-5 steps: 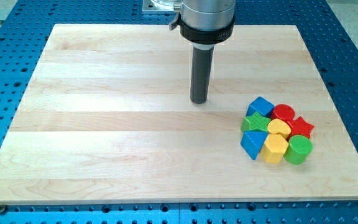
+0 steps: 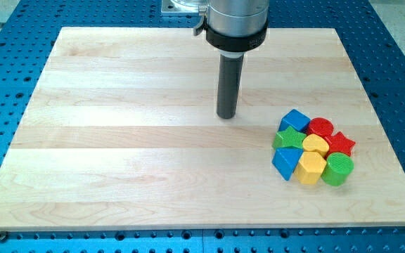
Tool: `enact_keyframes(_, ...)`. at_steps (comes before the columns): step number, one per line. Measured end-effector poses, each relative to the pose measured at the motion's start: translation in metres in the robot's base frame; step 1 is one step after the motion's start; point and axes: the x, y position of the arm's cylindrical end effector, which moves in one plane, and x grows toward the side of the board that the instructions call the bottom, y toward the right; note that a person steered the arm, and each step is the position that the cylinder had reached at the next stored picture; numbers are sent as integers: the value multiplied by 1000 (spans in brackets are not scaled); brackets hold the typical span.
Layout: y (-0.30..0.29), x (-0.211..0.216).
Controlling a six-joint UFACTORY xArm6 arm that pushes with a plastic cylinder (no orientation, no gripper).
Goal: Move your hand towards up
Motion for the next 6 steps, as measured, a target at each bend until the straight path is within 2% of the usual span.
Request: enact_keyframes(6,6,-39)
